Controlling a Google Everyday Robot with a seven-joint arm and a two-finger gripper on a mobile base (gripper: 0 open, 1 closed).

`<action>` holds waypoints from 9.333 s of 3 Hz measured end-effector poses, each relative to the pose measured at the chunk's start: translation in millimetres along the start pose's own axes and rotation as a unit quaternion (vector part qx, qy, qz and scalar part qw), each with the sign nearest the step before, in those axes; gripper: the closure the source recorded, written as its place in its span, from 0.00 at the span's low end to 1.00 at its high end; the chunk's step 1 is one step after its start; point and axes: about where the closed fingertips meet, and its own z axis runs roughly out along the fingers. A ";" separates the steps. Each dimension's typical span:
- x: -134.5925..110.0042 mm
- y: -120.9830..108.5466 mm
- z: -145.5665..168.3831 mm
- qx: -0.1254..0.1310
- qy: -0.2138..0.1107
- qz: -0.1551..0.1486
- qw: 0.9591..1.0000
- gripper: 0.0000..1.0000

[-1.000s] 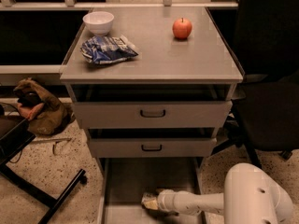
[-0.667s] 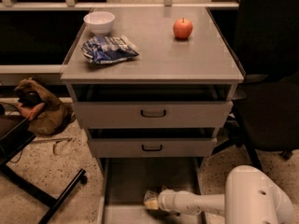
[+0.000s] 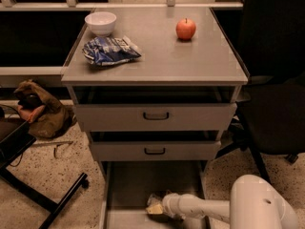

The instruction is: Pick blue plastic bottle from bottom drawer and place on counter

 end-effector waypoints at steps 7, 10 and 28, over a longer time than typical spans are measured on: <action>-213.3 -11.1 -129.4 -0.004 -0.069 -0.008 0.998 1.00; -99.8 -6.6 -330.3 0.048 -0.063 0.101 0.992 1.00; -625.2 -15.7 -506.4 0.016 -0.233 -0.190 0.953 0.81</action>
Offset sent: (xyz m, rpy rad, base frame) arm 0.0000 0.0000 0.0000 0.0000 0.0000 0.0000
